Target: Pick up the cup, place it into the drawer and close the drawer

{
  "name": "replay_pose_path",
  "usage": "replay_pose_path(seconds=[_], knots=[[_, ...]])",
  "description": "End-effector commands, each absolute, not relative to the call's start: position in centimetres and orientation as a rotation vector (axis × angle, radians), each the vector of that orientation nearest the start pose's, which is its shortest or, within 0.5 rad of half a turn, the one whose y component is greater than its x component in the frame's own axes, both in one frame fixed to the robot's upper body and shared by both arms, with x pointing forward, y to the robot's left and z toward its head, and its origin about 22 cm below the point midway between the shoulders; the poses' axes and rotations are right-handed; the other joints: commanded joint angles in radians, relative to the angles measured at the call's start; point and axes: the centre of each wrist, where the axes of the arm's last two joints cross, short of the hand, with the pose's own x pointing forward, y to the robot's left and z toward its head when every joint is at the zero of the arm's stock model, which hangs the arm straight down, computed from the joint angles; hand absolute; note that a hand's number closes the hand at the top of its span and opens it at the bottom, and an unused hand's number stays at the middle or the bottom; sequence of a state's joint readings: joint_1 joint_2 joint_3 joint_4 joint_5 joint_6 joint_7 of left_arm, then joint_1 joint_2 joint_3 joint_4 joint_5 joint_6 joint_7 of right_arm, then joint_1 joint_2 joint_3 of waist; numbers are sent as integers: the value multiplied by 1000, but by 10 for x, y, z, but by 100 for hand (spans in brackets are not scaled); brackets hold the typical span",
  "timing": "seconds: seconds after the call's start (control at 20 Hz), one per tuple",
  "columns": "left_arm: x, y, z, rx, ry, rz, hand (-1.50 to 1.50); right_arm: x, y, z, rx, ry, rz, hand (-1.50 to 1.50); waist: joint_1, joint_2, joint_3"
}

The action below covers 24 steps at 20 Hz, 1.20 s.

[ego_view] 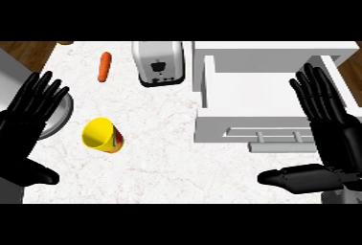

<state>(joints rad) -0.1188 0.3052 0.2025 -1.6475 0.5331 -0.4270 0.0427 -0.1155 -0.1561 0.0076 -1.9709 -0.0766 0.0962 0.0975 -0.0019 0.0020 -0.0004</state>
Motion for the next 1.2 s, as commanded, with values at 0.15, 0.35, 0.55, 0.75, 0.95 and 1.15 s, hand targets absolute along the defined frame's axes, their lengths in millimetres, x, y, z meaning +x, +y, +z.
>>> replay_pose_path(seconds=[0.15, 0.35, 0.55, 0.75, 0.95, 1.15], knots=[[282, 341, 40, -348, -1717, -139, -150, 260, -251, 110, 71, -1978, 253, -150, 0, 0, 0], [275, 348, 4, -305, -1711, -142, -150, 260, -247, 124, 73, -1987, 270, -150, 0, -1, 0], [290, 362, -11, -270, -1657, -119, -150, 259, -251, 120, 80, -2001, 250, -150, -3, -1, 0], [291, 369, -38, -223, -1641, -122, -150, 258, -249, 140, 59, -2001, 251, -150, -4, -1, 0], [289, 380, -64, -205, -1616, -125, -150, 261, -253, 131, 78, -2000, 267, -150, -8, 1, -1], [270, 372, -97, -198, -1601, -135, -150, 270, -243, 140, 61, -2005, 266, -150, -6, 1, -1]])
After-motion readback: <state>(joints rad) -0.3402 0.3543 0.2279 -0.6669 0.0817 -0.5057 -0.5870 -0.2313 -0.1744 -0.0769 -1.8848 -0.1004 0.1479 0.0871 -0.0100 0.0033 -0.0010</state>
